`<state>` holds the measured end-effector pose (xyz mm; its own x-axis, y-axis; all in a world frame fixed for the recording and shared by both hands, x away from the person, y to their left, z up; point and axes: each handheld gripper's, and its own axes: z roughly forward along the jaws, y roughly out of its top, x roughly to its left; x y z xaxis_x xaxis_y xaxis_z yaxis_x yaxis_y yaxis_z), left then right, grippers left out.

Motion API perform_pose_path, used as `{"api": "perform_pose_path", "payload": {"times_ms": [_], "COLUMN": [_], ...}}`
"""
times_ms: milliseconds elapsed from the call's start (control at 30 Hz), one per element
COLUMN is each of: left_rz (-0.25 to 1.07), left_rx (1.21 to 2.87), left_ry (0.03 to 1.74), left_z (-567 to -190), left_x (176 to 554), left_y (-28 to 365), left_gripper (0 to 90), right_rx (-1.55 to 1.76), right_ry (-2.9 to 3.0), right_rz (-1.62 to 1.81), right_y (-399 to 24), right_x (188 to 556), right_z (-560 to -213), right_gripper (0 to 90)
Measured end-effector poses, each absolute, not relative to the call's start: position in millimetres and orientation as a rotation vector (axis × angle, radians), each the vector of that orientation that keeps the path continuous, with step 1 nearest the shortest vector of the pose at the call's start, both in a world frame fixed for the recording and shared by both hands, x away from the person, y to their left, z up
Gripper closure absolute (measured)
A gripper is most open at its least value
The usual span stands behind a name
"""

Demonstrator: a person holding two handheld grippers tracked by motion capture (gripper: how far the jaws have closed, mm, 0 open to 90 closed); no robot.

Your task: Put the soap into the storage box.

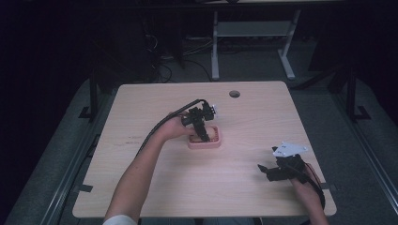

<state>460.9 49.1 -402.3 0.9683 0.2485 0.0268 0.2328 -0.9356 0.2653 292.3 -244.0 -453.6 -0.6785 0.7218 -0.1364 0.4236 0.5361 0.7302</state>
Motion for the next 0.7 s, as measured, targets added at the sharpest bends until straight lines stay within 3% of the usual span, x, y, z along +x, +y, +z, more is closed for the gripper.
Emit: {"api": "perform_pose_path", "payload": {"times_ms": [700], "left_rz": [0.100], "left_rx": [2.803], "left_ry": [0.379], "left_z": [-389.9], "left_x": [443.2], "left_y": [72.0], "left_gripper": [26.5], "right_rx": [0.949], "right_ry": [2.348], "right_rz": [0.935], "right_y": [-245.2], "right_x": [293.7], "right_z": [-454.7], "right_gripper": [14.0]}}
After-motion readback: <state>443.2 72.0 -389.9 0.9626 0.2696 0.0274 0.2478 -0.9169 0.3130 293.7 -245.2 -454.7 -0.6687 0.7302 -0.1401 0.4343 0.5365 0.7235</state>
